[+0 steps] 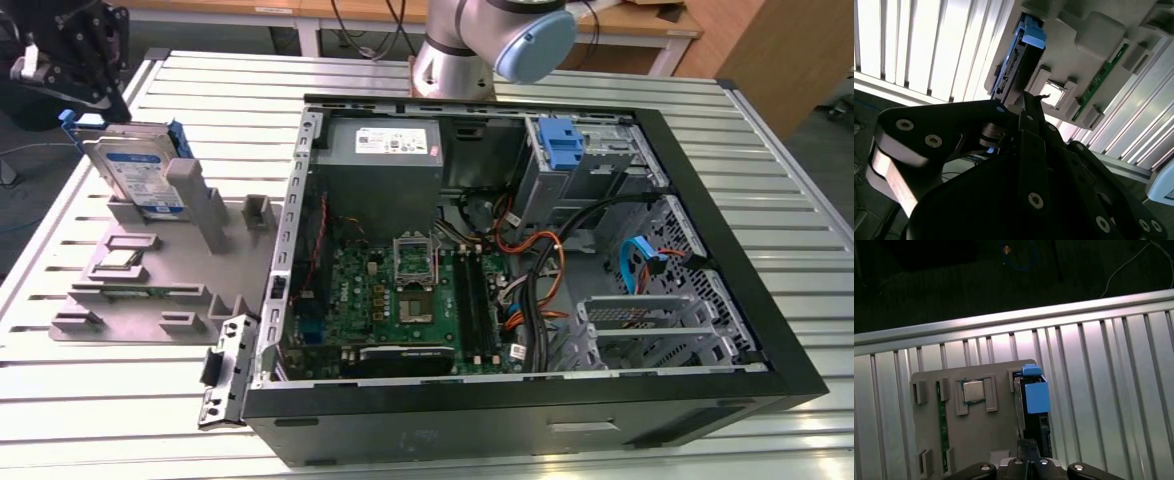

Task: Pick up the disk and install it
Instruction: 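Pick up the disk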

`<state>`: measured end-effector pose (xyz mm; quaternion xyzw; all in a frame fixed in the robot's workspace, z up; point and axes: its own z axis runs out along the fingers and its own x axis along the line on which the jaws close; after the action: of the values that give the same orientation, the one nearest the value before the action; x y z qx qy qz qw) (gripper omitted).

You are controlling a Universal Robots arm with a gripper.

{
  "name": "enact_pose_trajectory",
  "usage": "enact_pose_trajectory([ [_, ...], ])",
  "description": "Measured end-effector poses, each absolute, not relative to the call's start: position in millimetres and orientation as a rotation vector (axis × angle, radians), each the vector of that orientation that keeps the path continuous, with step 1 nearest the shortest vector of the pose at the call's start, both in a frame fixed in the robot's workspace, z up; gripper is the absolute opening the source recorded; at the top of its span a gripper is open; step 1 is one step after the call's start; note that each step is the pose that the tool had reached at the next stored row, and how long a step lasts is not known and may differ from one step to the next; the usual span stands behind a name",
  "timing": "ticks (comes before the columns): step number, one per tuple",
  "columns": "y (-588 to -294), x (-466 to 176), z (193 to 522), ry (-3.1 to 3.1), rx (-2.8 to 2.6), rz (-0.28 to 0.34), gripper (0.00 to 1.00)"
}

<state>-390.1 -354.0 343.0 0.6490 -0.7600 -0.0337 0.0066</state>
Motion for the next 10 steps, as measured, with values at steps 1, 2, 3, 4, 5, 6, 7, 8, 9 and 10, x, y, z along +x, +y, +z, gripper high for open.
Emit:
enact_pose_trajectory([
  [1,-354.0,-390.6,342.6,-2.377,2.037,-0.112,0.11],
  [2,-354.0,-390.9,342.5,-2.376,2.037,-0.112,0.11],
  [3,-354.0,-390.9,342.4,-2.376,2.038,-0.112,0.11],
  [4,-354.0,-390.9,342.5,-2.376,2.038,-0.112,0.11],
  [5,-354.0,-390.9,342.5,-2.378,2.039,-0.116,0.11],
  [6,-354.0,-391.0,342.5,-2.382,2.043,-0.128,0.11],
  [7,-354.0,-391.1,342.5,-2.386,2.047,-0.140,0.11],
  [8,-354.0,-391.3,342.5,-2.389,2.050,-0.147,0.11],
  [9,-353.9,-391.9,342.3,-2.391,2.052,-0.152,0.11],
  [10,-354.0,-392.6,342.1,-2.391,2.052,-0.153,0.11],
])
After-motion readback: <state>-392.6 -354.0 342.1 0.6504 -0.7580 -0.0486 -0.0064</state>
